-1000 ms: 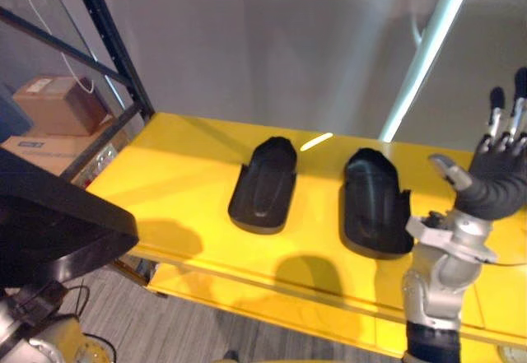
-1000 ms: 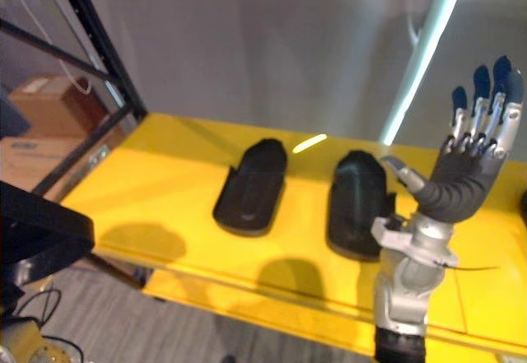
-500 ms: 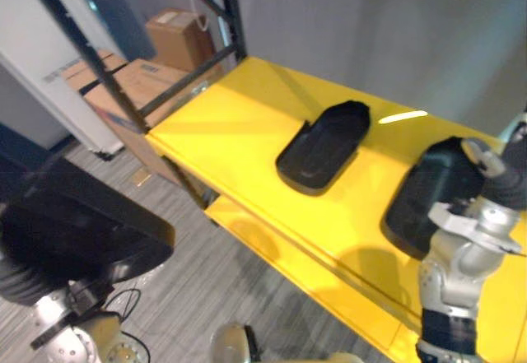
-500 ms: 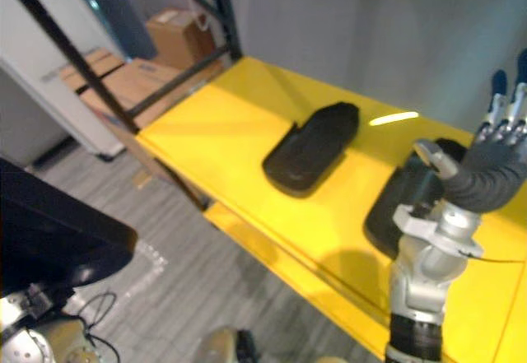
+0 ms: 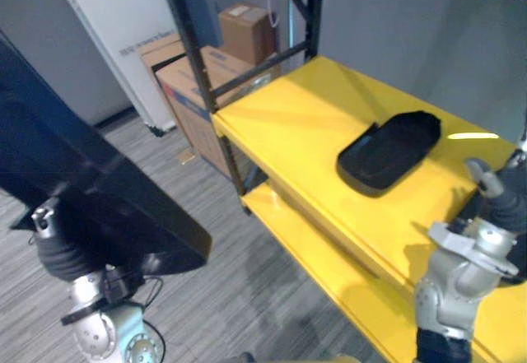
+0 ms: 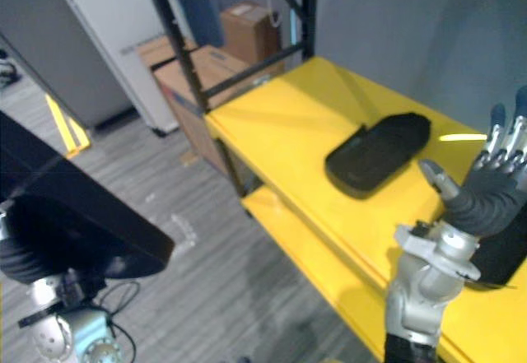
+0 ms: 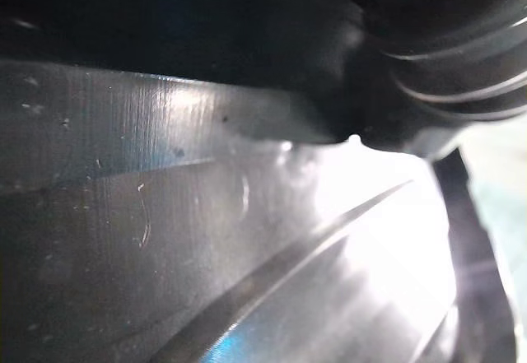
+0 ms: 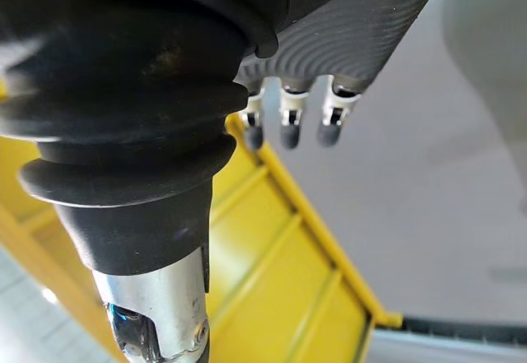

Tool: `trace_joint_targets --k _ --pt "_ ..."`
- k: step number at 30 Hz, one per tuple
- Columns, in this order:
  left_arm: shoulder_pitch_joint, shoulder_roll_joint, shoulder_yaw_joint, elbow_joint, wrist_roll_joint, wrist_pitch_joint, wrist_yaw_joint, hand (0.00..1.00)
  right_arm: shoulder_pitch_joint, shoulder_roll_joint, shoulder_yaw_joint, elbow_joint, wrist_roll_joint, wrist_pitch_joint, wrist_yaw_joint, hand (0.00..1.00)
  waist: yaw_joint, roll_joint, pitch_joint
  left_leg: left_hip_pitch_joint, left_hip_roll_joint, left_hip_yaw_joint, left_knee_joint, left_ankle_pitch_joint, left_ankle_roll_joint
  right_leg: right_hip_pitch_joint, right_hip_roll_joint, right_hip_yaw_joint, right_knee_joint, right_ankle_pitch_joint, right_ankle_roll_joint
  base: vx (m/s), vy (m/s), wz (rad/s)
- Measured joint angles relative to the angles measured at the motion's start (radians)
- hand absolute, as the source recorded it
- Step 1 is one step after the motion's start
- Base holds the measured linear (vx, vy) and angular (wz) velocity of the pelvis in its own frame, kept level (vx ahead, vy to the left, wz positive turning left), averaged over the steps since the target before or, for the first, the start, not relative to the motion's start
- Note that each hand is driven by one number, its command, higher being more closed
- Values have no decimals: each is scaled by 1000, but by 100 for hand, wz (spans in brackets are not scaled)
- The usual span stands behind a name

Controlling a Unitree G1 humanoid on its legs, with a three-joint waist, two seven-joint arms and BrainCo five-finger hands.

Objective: Walk over and take plastic housings, then place them on the shelf

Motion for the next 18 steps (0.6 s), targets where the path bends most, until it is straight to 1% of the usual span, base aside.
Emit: trace_joint_targets --k 1,2,3,4,5,6,8,9,10,11,12,13,14,16,18 --pt "-18 15 -28 12 2 15 -15 100 31 7 3 -11 -9 14 -13 0 -7 0 0 5 -19 -39 -22 16 14 2 0 57 19 3 -18 -43 153 100" --pt "-38 29 -55 27 2 22 -33 100 65 19 0 -15 -9 25 -19 0 -21 -2 2 6 -31 -91 -25 24 24 10 -2 130 42 5 -38 -41 149 116" --pt "-48 36 -66 38 2 23 -45 100 86 27 -3 -18 -9 29 -22 0 -27 -3 2 6 -36 -118 -25 28 29 12 -3 171 59 4 -45 -10 110 130" --pt "-63 44 -75 50 2 24 -61 100 116 39 -5 -20 -16 29 -26 0 -43 -7 4 6 -40 -170 -27 37 38 9 -2 252 95 -9 -61 -1 40 110" --pt "-66 48 -77 50 2 24 -62 100 127 45 -4 -21 -27 29 -28 0 -51 -12 5 2 -46 -198 -29 44 40 10 2 294 102 -26 -81 -30 3 135" --pt "-73 58 -77 53 1 27 -54 100 149 50 -1 -34 -37 29 -23 0 -52 -38 3 -10 -71 -239 -58 64 43 35 -3 328 76 -42 -79 -65 -28 91" --pt "-71 62 -73 54 2 29 -36 100 144 50 1 -40 -33 29 -8 0 -41 -48 7 -18 -76 -240 -66 62 46 47 -6 328 41 -46 -64 -79 -52 42" --pt "-68 62 -64 58 2 33 -15 100 139 50 11 -42 -15 29 15 0 -36 -48 17 -17 -65 -194 -76 59 43 56 -7 328 23 -45 -40 -68 -74 13" --pt "-69 62 -65 60 2 34 -6 100 139 49 16 -44 -1 29 28 0 -38 -46 20 -15 -58 -173 -76 60 43 62 -7 328 18 -42 -35 -57 -84 16" --pt "-67 62 -65 61 4 34 5 100 139 49 22 -45 17 30 42 0 -43 -43 24 -13 -48 -151 -74 67 34 68 -5 328 15 -39 -29 -17 -56 12" --pt "-67 62 -65 61 9 34 7 100 138 49 22 -45 20 31 52 0 -44 -42 23 -13 -45 -150 -75 77 32 68 -3 328 15 -39 -29 -11 -74 7" --pt "-67 62 -65 60 44 31 19 100 137 46 23 -49 39 33 72 0 -44 -41 23 -12 -42 -150 -78 88 20 68 0 328 15 -41 -25 -5 -63 2" --pt "-67 62 -65 60 56 31 24 100 136 44 23 -50 45 35 78 0 -44 -41 23 -12 -42 -150 -79 89 20 68 -1 328 15 -43 -23 1 -62 1" --pt "-67 62 -66 59 107 26 23 100 136 36 23 -50 56 57 79 0 -46 -42 23 -12 -45 -151 -79 92 16 68 -3 329 15 -45 -8 13 -36 1" --pt "-68 62 -67 53 135 24 18 100 137 35 22 -49 56 68 73 0 -48 -41 22 -12 -47 -156 -79 94 16 68 -5 329 17 -43 -5 25 -16 7"
